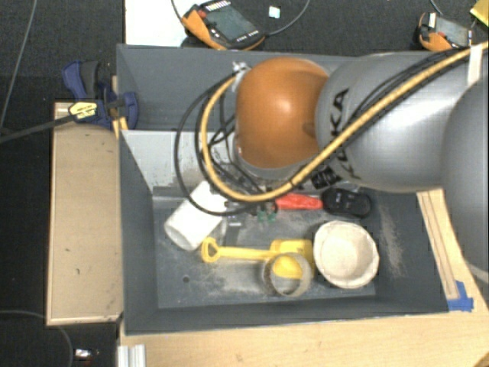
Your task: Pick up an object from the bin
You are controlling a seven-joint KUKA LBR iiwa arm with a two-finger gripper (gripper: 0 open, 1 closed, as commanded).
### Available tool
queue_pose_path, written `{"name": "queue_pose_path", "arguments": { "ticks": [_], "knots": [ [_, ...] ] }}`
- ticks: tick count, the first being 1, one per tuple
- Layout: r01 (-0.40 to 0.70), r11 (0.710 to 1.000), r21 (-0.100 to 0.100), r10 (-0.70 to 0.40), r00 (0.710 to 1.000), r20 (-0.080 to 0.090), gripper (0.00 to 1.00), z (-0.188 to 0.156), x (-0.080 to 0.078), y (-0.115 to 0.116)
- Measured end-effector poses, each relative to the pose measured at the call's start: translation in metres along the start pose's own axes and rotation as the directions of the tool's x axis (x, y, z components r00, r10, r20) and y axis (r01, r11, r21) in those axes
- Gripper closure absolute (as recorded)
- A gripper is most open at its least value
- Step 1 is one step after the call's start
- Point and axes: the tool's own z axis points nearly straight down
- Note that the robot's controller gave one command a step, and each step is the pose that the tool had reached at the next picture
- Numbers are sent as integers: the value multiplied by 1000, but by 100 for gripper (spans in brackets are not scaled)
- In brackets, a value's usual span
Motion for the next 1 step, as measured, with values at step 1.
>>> {"name": "queue_pose_path", "arguments": {
  "ticks": [1],
  "knots": [
    [-5,1000,-1,6,1000,7,0,-3,-2,-1]
  ]
}}
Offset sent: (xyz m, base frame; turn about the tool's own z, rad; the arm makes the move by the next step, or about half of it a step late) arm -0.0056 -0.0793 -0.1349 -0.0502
